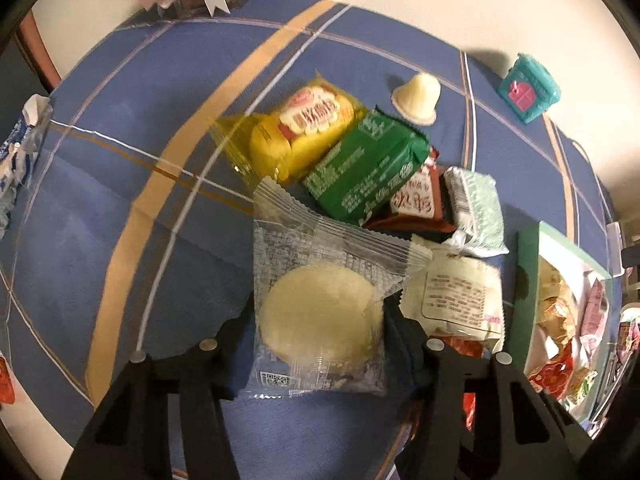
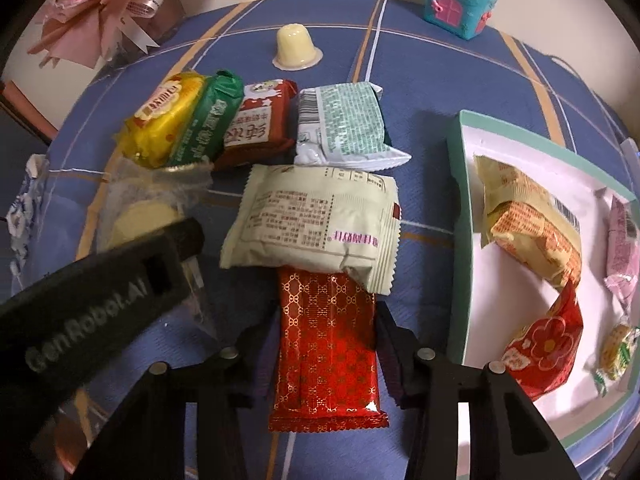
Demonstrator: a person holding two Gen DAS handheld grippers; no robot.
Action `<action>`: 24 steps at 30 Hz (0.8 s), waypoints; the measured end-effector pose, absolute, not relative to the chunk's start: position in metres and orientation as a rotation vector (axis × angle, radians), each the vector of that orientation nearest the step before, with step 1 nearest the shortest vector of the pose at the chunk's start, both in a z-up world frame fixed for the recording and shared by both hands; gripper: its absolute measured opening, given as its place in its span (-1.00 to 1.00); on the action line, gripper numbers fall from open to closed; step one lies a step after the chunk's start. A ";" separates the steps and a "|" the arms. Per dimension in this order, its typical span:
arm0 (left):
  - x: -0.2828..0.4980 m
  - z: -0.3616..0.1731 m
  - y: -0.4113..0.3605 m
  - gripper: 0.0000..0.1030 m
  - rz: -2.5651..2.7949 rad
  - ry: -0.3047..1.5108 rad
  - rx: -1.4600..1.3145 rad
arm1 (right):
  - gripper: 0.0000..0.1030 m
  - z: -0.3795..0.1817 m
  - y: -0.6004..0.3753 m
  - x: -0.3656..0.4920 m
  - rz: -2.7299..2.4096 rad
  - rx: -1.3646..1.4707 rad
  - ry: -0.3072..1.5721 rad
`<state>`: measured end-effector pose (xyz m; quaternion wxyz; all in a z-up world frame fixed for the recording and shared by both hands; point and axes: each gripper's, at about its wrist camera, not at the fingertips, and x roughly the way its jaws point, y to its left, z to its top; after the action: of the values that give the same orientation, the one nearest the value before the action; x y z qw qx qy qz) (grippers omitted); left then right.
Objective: Organize snacks
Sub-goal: 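Grasp the clear round bun pack with the left tool while the right tool grasps the red pack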
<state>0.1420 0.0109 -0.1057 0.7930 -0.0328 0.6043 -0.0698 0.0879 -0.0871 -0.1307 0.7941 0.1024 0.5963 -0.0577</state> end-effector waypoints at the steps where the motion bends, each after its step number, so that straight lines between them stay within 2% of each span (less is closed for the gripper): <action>1: 0.141 -0.102 0.012 0.13 -0.146 1.290 -0.072 | -0.08 -0.128 -0.087 0.087 -0.116 0.234 1.280; 24: 0.116 -0.020 0.037 0.13 -0.136 1.101 -0.117 | -0.08 -0.026 -0.094 0.058 -0.049 0.285 1.098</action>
<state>0.1161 0.0366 -0.0199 0.8484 -0.0557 0.5225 -0.0644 0.0578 -0.0945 -0.0264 0.8431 0.1349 0.5200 -0.0233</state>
